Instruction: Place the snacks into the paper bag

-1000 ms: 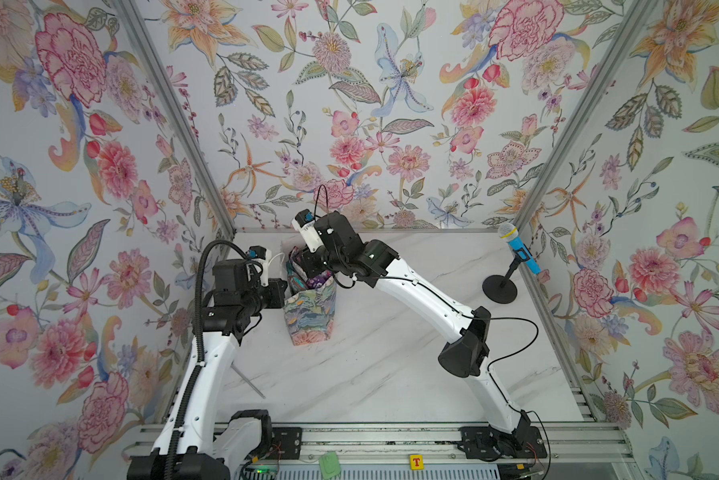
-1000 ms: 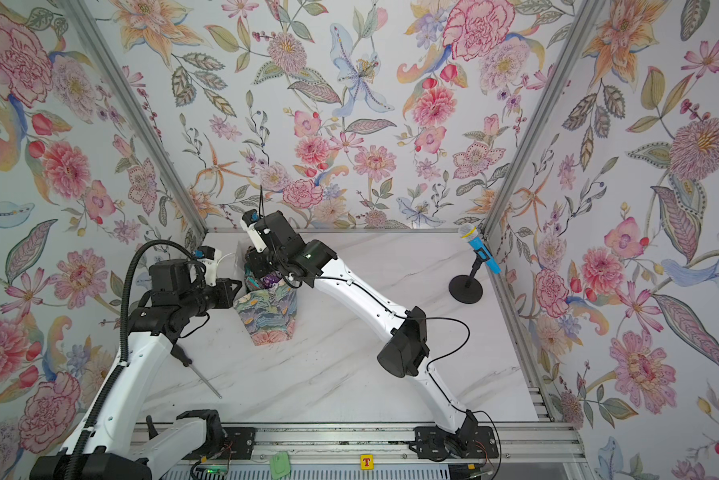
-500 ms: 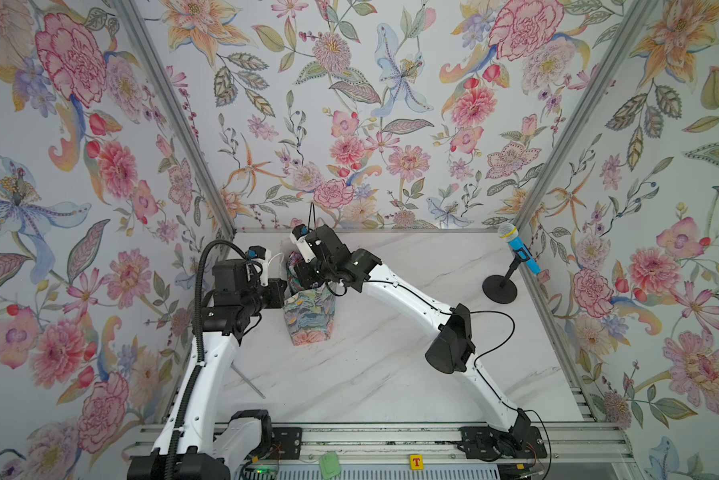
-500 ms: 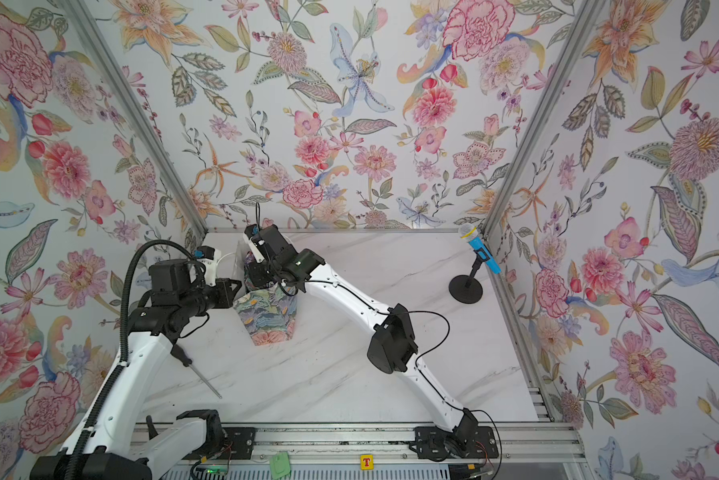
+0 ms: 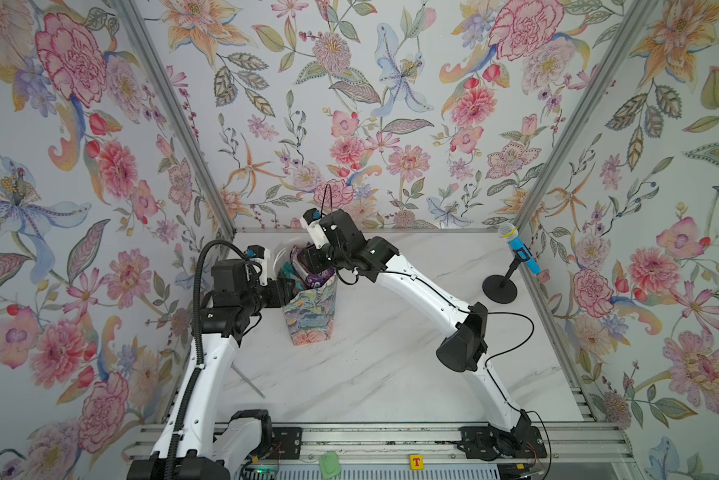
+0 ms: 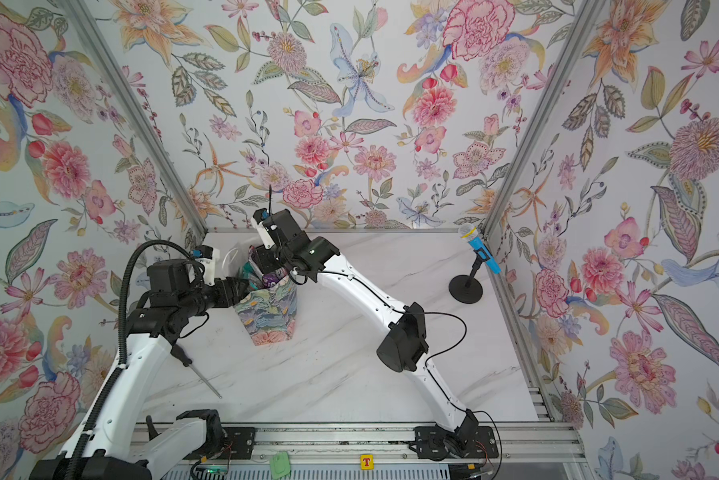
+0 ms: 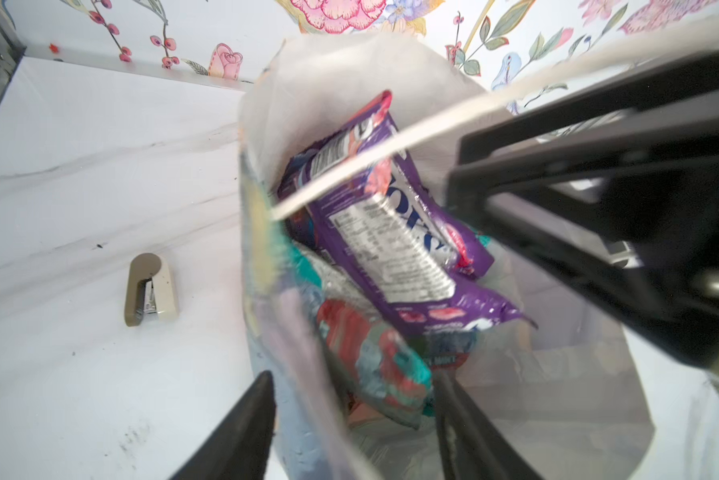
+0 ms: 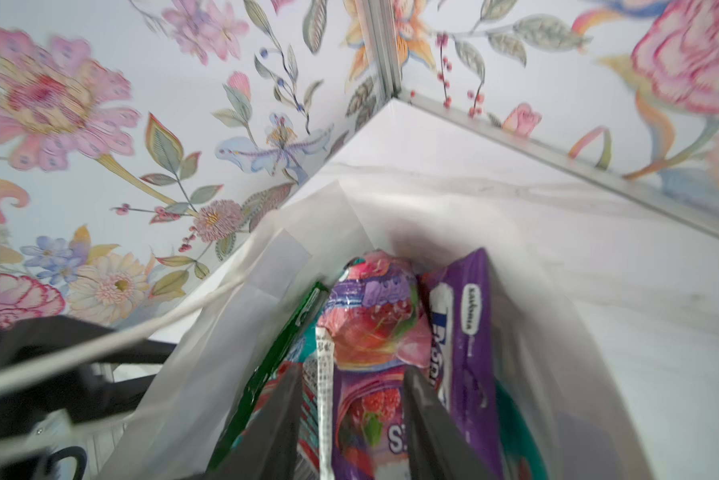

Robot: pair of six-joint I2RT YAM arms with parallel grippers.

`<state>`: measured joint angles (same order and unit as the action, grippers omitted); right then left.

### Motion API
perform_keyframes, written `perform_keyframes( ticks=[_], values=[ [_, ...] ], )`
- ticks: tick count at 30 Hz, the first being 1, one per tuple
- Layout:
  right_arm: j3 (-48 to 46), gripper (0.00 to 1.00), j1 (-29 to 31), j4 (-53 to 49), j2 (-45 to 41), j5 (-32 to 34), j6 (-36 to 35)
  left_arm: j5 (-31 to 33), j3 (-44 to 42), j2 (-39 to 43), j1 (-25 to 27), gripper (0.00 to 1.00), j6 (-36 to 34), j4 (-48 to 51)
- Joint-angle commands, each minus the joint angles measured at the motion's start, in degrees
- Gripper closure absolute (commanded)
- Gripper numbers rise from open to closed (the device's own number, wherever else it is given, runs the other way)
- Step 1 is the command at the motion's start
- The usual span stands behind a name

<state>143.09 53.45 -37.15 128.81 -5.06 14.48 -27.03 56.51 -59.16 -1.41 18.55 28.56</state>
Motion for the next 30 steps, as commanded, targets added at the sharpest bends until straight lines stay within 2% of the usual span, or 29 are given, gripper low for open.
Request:
perform_keyframes(
  ticks=[1, 7, 10, 16, 22, 25, 30],
  values=[
    [-5.1, 0.53, 0.6, 4.6, -9.2, 2.4, -2.3, -1.0, 0.3, 1.2, -0.3, 0.26, 0.4, 0.4],
    [-23.2, 0.43, 0.5, 15.9, -21.1, 5.3, -2.4, -1.4, 0.6, 2.5, -0.3, 0.01, 0.6, -0.4],
    [-33.2, 0.35, 0.0, 22.8, -27.6, 7.3, -2.7, -1.5, 1.1, 3.4, -0.3, 0.01, 0.7, -1.0],
    [-50.2, 0.14, -3.0, 32.9, -38.7, 11.8, -1.7, -2.4, 1.4, 6.3, -0.3, 0.01, 2.2, -4.8],
    [-61.3, 0.0, -7.2, 35.9, -46.8, 12.4, 0.7, -1.6, 1.1, 10.7, -0.3, 0.01, 4.3, -10.8],
    [-66.2, 0.01, -9.0, 36.7, -50.3, 12.9, 0.8, 2.4, 1.9, 14.2, -0.3, 0.01, 4.8, -13.6],
    [-74.3, 0.01, -12.2, 35.9, -56.2, 15.2, 0.2, 16.5, -1.4, 24.6, -0.3, 0.01, 4.8, -23.7]
  ],
)
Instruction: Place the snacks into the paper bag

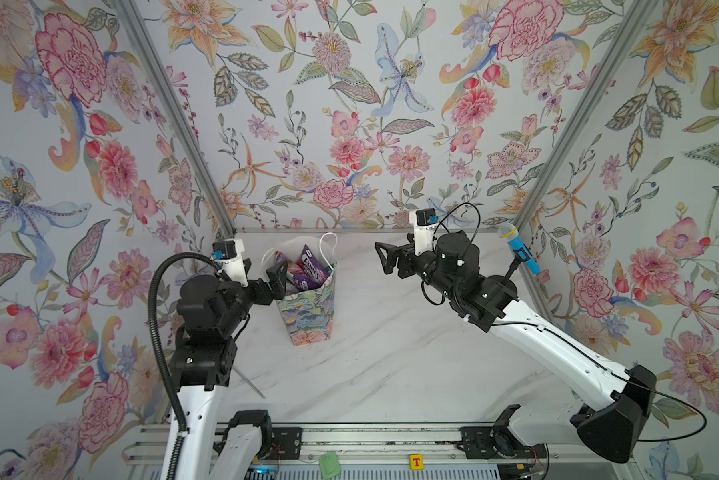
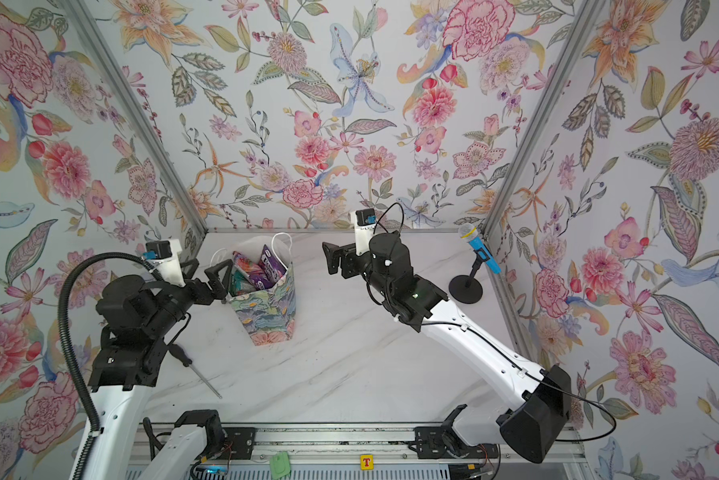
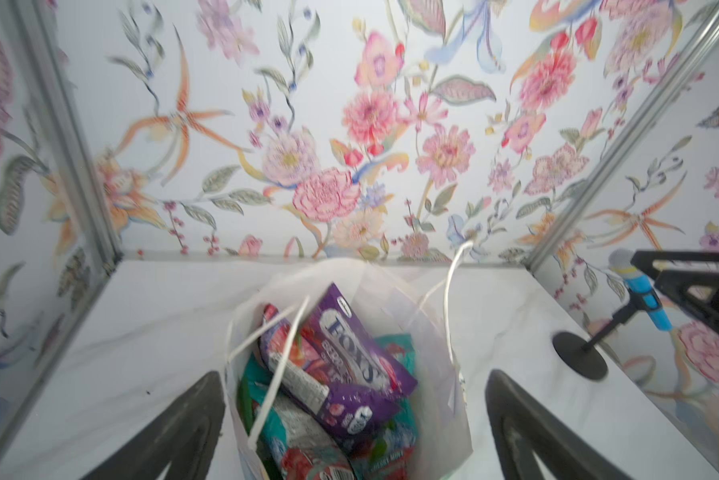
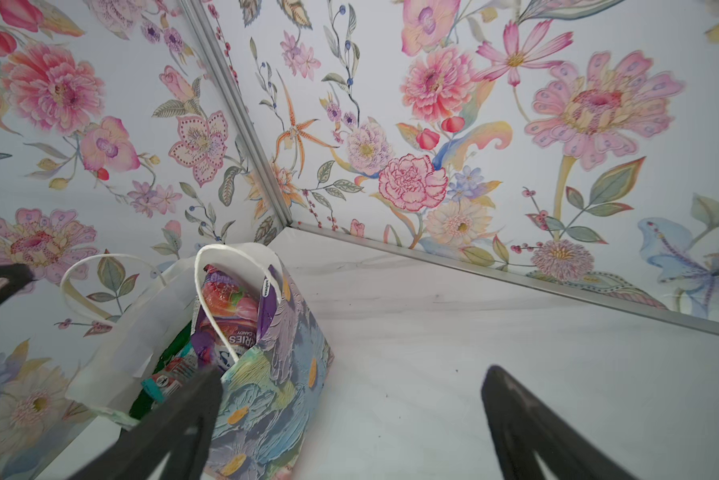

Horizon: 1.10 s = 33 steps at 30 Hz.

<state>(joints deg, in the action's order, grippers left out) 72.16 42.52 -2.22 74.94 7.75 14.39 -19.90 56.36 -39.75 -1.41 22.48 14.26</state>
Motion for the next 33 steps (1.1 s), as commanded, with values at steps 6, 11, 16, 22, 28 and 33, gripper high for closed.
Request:
perform_keyframes(
  ticks=[6, 11, 16, 22, 28, 33],
  values=[
    [-15.9, 0.01, -4.7, 2.0, -10.1, 9.4, -3.1, 30.2, -13.7, 16.9, -0.3, 0.01, 2.7, -20.1],
    [-23.9, 0.01, -10.7, 1.3, -15.8, 10.6, -2.8, 42.2, -23.1, 21.1, -0.3, 0.01, 7.9, -26.4],
    [-34.2, 0.01, -17.1, 5.0, -21.2, 10.9, -5.3, 45.4, -28.7, 17.3, -0.3, 0.01, 9.0, -27.6],
    [-47.6, 0.01, -24.2, 15.3, -25.2, 12.9, -7.2, 48.6, -40.2, 14.6, -0.3, 0.01, 10.8, -34.8],
    [-54.6, 0.01, -28.2, 23.8, -24.0, 15.5, -10.0, 45.8, -50.3, 7.8, -0.4, 0.01, 9.2, -46.4],
    [-56.7, 0.01, -29.5, 36.2, -16.4, 18.4, -14.2, 43.1, -53.1, -1.8, -0.3, 0.01, 3.4, -56.6]
  ],
)
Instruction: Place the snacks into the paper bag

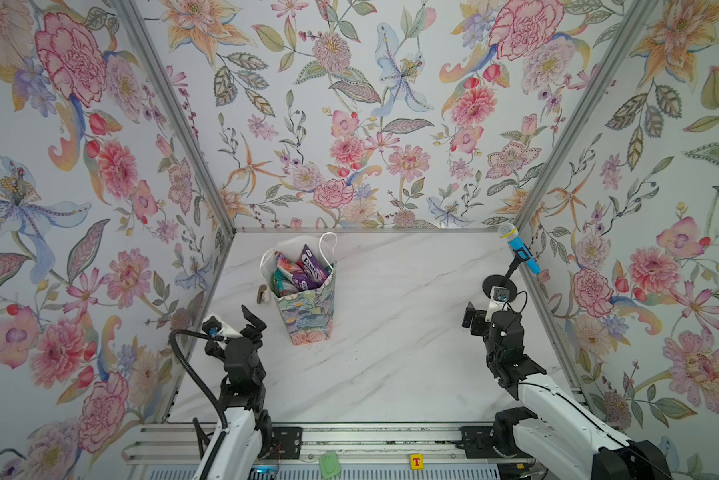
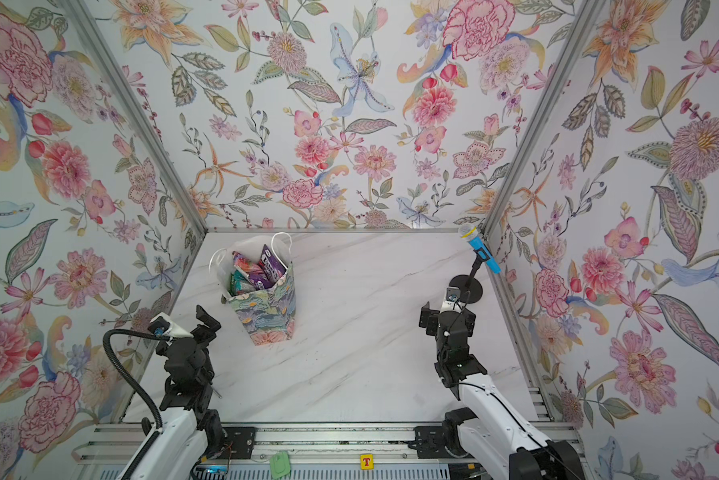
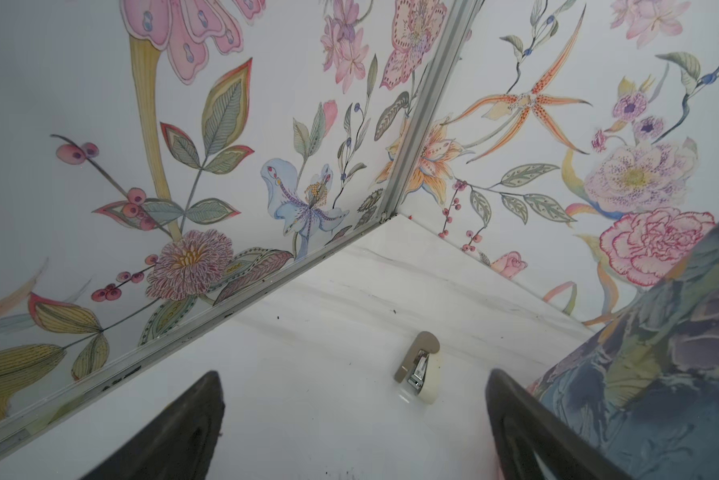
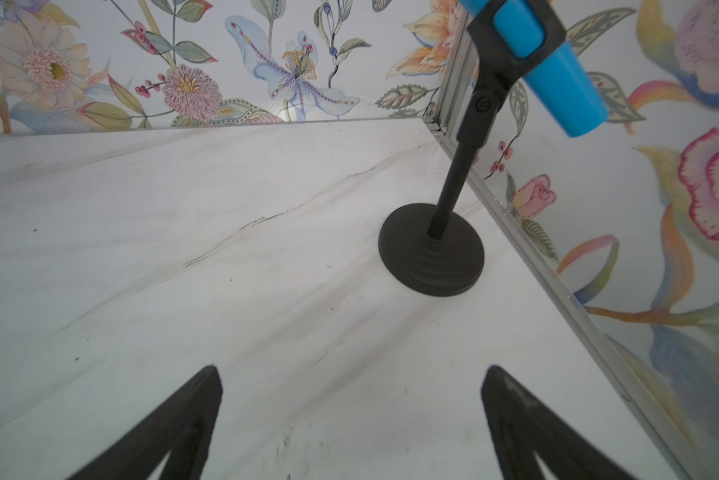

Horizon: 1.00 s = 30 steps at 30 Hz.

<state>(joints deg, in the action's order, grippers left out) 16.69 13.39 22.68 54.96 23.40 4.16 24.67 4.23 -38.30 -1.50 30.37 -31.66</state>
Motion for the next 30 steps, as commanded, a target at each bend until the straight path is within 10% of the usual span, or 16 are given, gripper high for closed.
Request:
perform_keyframes(
  ticks=[1, 10, 21, 30],
  values=[
    [-1.2, 0.01, -0.4, 14.1, 5.9, 2.3, -5.4, -1.5, -0.9, -5.3, -0.2, 0.01, -7.0, -12.2],
    [-0.1, 0.01, -0.5, 39.7, 29.4, -1.3, -14.9, -4.0, -1.4, -24.4, 0.0, 0.01, -16.6, -29.1],
    [-6.5, 0.01, -6.0, 57.6, 36.3, -8.4, -10.3, -15.1, -0.1, -40.7, 0.2, 0.01, -23.3, -51.2],
    [-3.7, 0.01, -6.8, 49.3, 34.4, -7.4, -8.3, -11.2, -1.2, -53.6, 2.4, 0.01, -24.8, -65.9]
  ],
)
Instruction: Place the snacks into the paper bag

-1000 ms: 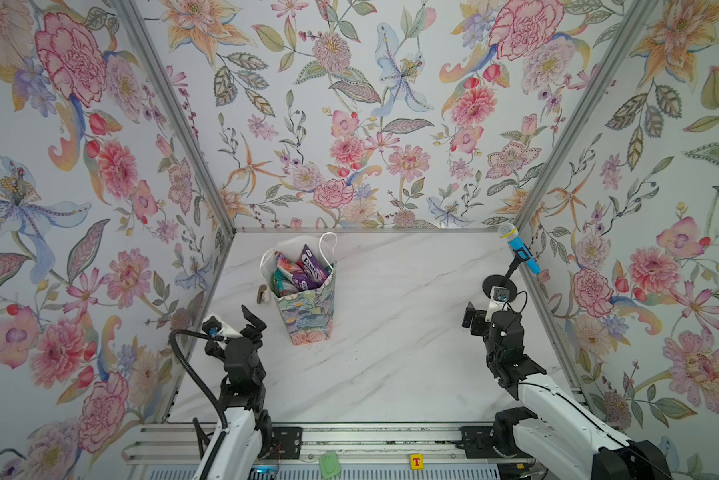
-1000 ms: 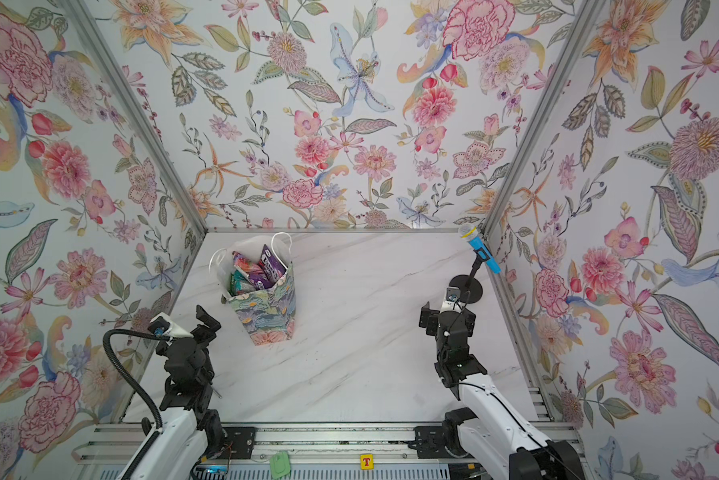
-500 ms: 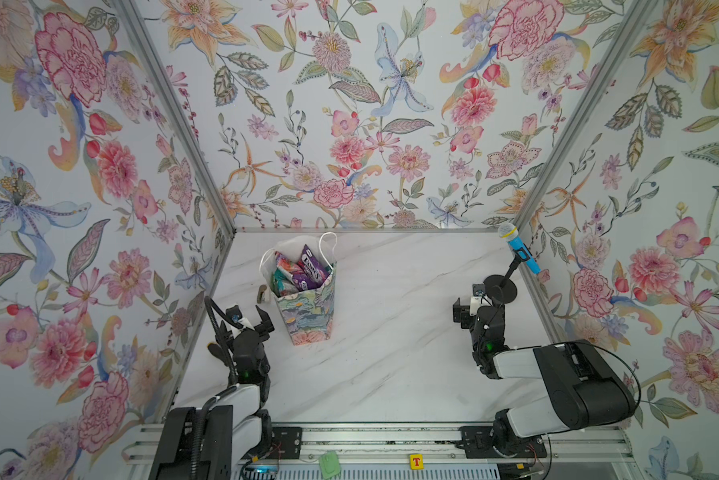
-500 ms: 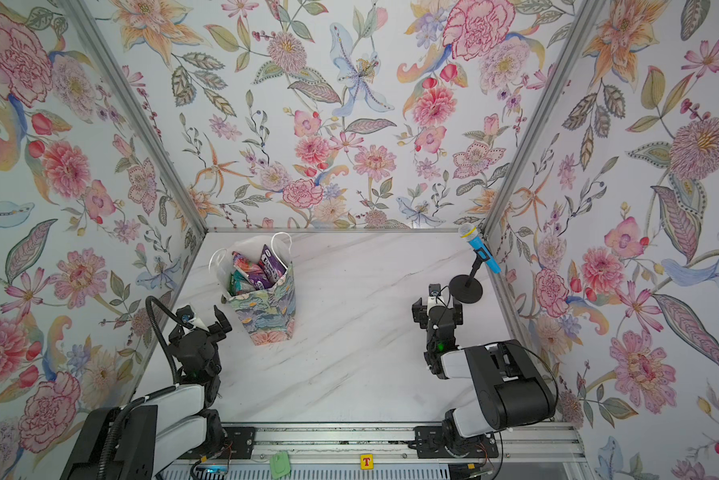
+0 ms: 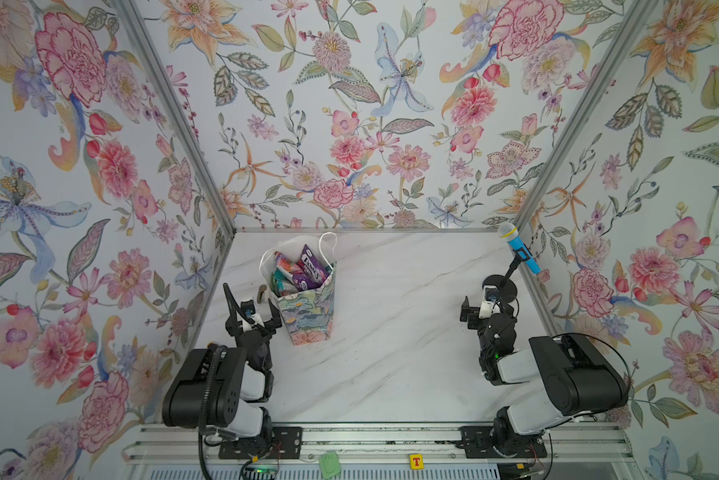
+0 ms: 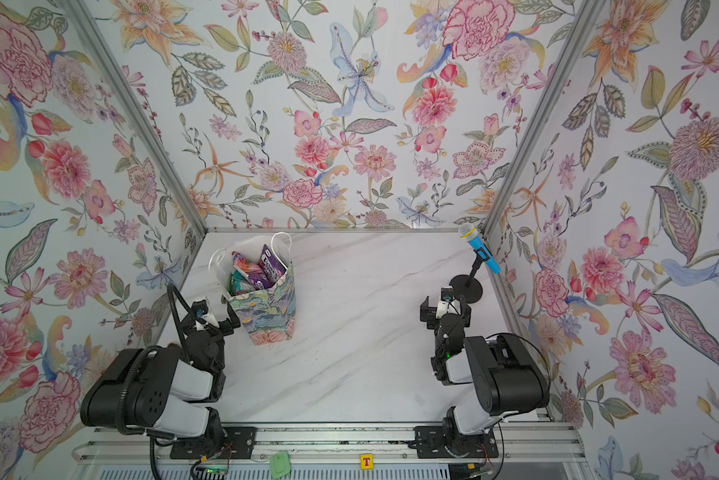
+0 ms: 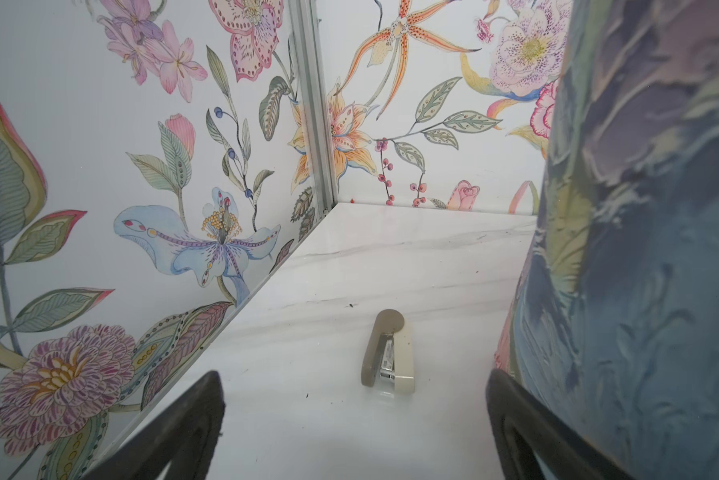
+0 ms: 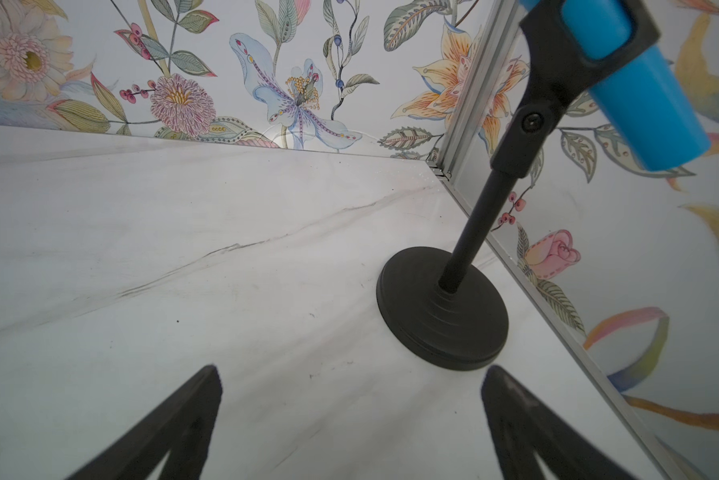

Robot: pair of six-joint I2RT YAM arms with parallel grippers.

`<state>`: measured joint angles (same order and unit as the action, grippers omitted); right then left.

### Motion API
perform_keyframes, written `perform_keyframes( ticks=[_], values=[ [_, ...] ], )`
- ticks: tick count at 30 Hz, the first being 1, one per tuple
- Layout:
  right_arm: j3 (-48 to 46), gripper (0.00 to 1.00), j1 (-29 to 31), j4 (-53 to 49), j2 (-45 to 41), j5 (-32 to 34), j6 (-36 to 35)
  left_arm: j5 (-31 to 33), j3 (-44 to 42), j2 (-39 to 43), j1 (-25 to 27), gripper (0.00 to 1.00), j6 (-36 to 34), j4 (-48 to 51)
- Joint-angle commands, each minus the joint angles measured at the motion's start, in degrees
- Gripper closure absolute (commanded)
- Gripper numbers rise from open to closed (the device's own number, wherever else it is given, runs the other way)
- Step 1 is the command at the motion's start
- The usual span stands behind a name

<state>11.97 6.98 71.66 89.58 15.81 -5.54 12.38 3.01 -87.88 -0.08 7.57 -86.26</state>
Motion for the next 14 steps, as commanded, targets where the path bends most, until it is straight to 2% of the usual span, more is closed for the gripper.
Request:
perform_keyframes(
  ticks=[1, 3, 6, 14],
  values=[
    [2.0, 0.01, -0.5, -1.3, 0.0, 0.5, 1.9, 2.2, 0.0, -4.2, 1.6, 0.01, -2.6, -11.9],
    [3.0, 0.01, -1.8, -4.5, -0.8, -1.3, 2.9, 3.5, -0.1, -2.5, 1.7, 0.01, -1.9, -9.0],
    [3.2, 0.01, -1.9, -4.2, -0.5, -1.2, 2.9, 3.9, -0.4, -4.1, 1.9, 0.01, -2.5, -12.2],
    [3.4, 0.01, -2.2, -4.8, -0.6, -2.9, 2.8, 5.1, 0.2, -3.6, 2.4, 0.01, -2.6, -10.5]
  ],
)
